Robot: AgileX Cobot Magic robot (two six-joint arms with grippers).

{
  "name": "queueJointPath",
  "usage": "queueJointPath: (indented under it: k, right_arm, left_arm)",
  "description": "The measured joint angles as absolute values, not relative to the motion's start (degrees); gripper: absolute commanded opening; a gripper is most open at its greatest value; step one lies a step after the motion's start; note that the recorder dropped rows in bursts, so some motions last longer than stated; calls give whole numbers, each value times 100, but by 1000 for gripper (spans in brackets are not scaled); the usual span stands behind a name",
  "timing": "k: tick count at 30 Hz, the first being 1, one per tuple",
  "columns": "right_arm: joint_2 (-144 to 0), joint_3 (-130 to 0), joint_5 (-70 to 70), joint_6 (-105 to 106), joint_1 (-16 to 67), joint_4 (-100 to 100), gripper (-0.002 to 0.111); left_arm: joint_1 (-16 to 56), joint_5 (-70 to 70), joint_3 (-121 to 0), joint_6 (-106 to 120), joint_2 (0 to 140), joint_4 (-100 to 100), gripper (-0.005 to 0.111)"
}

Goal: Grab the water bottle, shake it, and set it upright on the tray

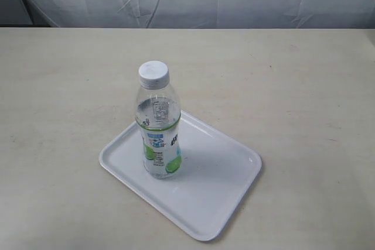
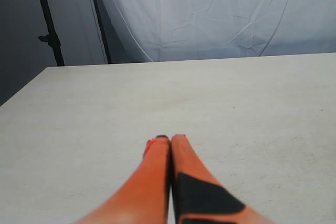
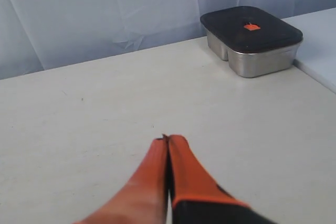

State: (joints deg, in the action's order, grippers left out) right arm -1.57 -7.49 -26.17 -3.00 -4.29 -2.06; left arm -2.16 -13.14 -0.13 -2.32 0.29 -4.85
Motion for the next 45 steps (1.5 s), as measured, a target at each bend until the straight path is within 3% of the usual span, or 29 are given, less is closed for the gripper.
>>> queueJointPath:
  k: [12,45]
  right_arm:
    - [-41,-39,-2341,-359,-429,-206,0]
    - [-41,-27,-2193,-279,-429,-206,0]
  left_arm:
    - [-216,-1314,-13,-232,29,-485,0]
    - [-216,-1314,-13,-232,29,-485,0]
